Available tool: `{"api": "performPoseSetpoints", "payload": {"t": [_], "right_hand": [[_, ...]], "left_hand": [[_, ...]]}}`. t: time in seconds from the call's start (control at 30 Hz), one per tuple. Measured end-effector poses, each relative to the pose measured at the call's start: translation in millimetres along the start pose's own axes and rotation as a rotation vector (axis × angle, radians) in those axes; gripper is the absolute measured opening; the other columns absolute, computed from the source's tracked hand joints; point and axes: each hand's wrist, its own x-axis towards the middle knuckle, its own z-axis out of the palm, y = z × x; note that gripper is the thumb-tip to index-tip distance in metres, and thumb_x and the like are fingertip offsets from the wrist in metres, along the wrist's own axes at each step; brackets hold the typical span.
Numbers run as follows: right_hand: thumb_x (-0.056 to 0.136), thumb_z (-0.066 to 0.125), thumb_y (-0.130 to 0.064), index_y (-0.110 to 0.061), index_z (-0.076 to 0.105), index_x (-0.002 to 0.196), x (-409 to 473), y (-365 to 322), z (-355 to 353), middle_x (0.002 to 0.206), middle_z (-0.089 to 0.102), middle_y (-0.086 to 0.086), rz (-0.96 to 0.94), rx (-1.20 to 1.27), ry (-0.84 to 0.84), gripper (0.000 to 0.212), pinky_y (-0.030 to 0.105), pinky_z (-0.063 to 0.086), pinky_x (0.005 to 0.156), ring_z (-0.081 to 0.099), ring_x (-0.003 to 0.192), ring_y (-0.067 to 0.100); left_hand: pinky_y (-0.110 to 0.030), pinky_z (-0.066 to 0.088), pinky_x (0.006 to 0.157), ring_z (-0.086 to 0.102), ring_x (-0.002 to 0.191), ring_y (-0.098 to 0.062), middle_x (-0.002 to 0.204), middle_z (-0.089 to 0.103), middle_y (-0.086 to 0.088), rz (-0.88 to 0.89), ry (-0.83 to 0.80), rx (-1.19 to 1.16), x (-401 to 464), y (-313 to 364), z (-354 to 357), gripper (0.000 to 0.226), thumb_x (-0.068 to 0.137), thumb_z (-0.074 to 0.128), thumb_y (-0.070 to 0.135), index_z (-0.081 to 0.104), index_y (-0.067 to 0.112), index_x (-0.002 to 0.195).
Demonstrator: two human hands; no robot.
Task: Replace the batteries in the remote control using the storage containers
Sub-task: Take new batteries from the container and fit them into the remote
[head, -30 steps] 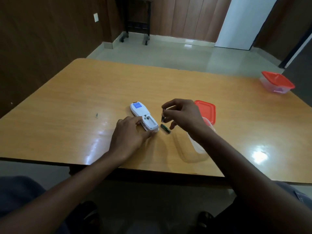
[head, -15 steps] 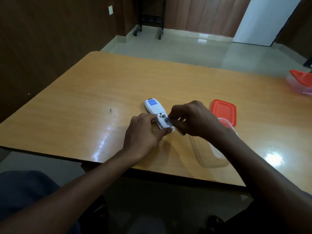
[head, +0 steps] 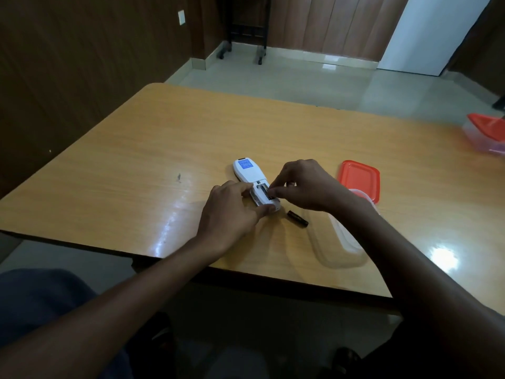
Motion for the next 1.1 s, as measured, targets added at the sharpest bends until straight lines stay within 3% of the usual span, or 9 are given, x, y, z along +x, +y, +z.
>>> {"api": "performPoseSetpoints", "payload": {"t": [0.13, 0.23, 0.3, 0.37, 0.43, 0.6, 0.67, 0.83, 1.1], "right_hand": [[0.080, 0.072, -0.022, -0.019, 0.077, 0.098, -13, -1, -6, 0.079, 0.068, -0.009, 0.101, 0.004, 0.070, 0.019, 0.029, 0.051, 0.072, 0.060, 0.075, 0.010], [0.075, 0.077, -0.033, -0.021, 0.074, 0.094, -22, -1, -11, 0.080, 0.075, -0.003, 0.192, -0.081, -0.124, 0.023, 0.032, 0.056, 0.070, 0.068, 0.071, 0.017], [0.076, 0.079, -0.025, -0.021, 0.075, 0.092, -27, -2, -13, 0.076, 0.077, -0.001, 0.249, -0.060, -0.282, 0.018, 0.030, 0.059, 0.058, 0.073, 0.057, 0.020], [0.078, 0.076, -0.014, -0.020, 0.076, 0.094, -29, -3, -13, 0.073, 0.078, -0.001, 0.223, -0.060, -0.321, 0.017, 0.032, 0.063, 0.060, 0.073, 0.054, 0.018], [0.081, 0.073, -0.009, -0.020, 0.074, 0.098, -29, -5, -15, 0.072, 0.078, 0.000, 0.207, -0.019, -0.234, 0.020, 0.037, 0.064, 0.064, 0.073, 0.054, 0.018], [0.085, 0.074, -0.006, -0.013, 0.075, 0.101, -20, -6, -9, 0.073, 0.077, 0.003, 0.284, 0.372, 0.296, 0.018, 0.036, 0.062, 0.052, 0.074, 0.058, 0.019], [0.084, 0.077, -0.008, -0.014, 0.075, 0.101, -15, -11, 5, 0.073, 0.077, 0.003, 0.283, 0.506, 0.386, 0.018, 0.035, 0.061, 0.052, 0.074, 0.061, 0.016], [0.083, 0.077, -0.016, -0.016, 0.076, 0.099, -7, -16, 30, 0.080, 0.078, -0.002, 0.106, 0.245, 0.302, 0.016, 0.027, 0.055, 0.071, 0.071, 0.073, 0.010], [0.082, 0.055, -0.034, -0.015, 0.082, 0.091, -4, -13, 28, 0.082, 0.063, 0.007, -0.057, -0.021, 0.150, 0.035, 0.041, 0.052, 0.064, 0.060, 0.072, 0.025]], "left_hand": [[-0.038, 0.056, 0.081, 0.062, 0.112, -0.021, 0.131, 0.068, -0.002, 0.013, 0.001, 0.004, 0, 0, 0, 0.078, 0.071, 0.080, 0.064, 0.064, 0.022, 0.135], [-0.039, 0.056, 0.083, 0.061, 0.114, -0.021, 0.131, 0.068, -0.002, 0.001, 0.001, 0.001, 1, 0, -1, 0.077, 0.070, 0.082, 0.059, 0.064, 0.021, 0.135], [-0.039, 0.055, 0.085, 0.061, 0.114, -0.021, 0.131, 0.068, -0.001, -0.003, 0.003, 0.007, 1, 1, 0, 0.077, 0.070, 0.082, 0.059, 0.064, 0.022, 0.135], [-0.040, 0.056, 0.086, 0.061, 0.114, -0.021, 0.131, 0.067, -0.001, 0.001, 0.004, 0.005, 0, 1, 0, 0.076, 0.071, 0.082, 0.059, 0.064, 0.021, 0.135], [-0.041, 0.056, 0.087, 0.062, 0.114, -0.021, 0.131, 0.067, -0.001, 0.005, 0.003, -0.003, 0, 1, 0, 0.077, 0.071, 0.082, 0.059, 0.064, 0.021, 0.135], [-0.043, 0.056, 0.087, 0.061, 0.112, -0.022, 0.131, 0.068, -0.002, 0.017, -0.001, 0.006, -2, 0, -1, 0.075, 0.072, 0.080, 0.060, 0.065, 0.021, 0.134], [-0.042, 0.056, 0.085, 0.062, 0.110, -0.022, 0.129, 0.068, -0.002, 0.017, 0.000, 0.005, -2, 1, -1, 0.073, 0.073, 0.079, 0.061, 0.066, 0.021, 0.132], [-0.044, 0.055, 0.082, 0.062, 0.104, -0.024, 0.118, 0.070, -0.002, 0.016, -0.016, -0.012, -2, 1, -2, 0.065, 0.073, 0.080, 0.059, 0.069, 0.024, 0.127], [-0.044, 0.055, 0.084, 0.064, 0.106, -0.026, 0.120, 0.072, -0.003, 0.016, -0.022, 0.002, 0, 1, -3, 0.060, 0.075, 0.081, 0.049, 0.070, 0.022, 0.128]]}}
